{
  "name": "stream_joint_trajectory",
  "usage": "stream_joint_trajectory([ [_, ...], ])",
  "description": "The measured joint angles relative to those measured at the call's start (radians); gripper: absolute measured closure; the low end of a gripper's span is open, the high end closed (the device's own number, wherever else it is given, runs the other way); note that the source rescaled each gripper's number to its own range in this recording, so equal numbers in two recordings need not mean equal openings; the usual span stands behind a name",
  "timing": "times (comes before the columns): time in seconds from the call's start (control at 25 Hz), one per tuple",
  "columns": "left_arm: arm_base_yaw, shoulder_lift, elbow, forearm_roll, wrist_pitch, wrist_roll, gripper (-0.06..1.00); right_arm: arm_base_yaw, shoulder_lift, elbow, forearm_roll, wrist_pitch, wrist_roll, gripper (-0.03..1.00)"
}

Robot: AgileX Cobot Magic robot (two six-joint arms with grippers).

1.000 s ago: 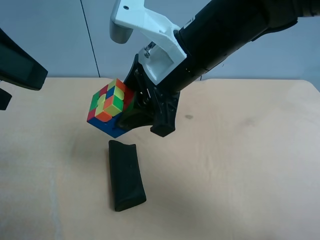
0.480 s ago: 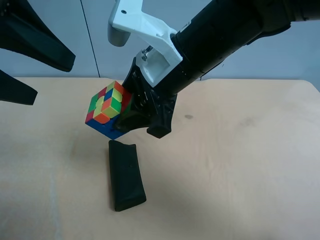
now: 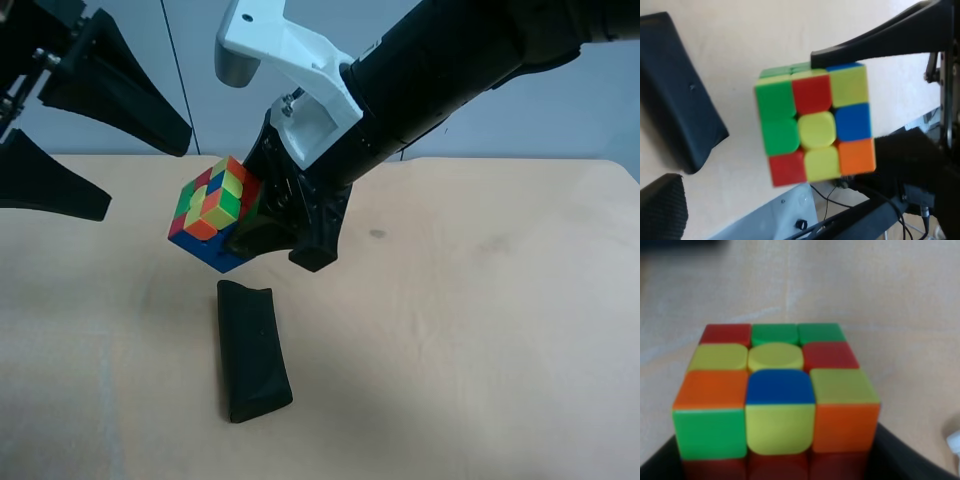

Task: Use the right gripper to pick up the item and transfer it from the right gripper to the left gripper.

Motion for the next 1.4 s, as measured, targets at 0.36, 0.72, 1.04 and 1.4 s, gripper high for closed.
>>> stream_joint_trajectory([
  [0.36,-0.087,0.062,0.0,0.0,-0.107,-0.044,-0.05,0.0,0.0,0.0,0.0,0.0,0.0,0.95],
  [0.72,-0.091,0.11,0.0,0.0,-0.121,-0.051,-0.05,0.0,0.0,0.0,0.001,0.0,0.0,0.95],
  [1.04,-0.091,0.124,0.0,0.0,-0.12,-0.051,-0.05,0.0,0.0,0.0,0.001,0.0,0.0,0.95],
  [1.4,-0.132,0.177,0.0,0.008,-0.121,-0.051,-0.05,0.0,0.0,0.0,0.001,0.0,0.0,0.95],
])
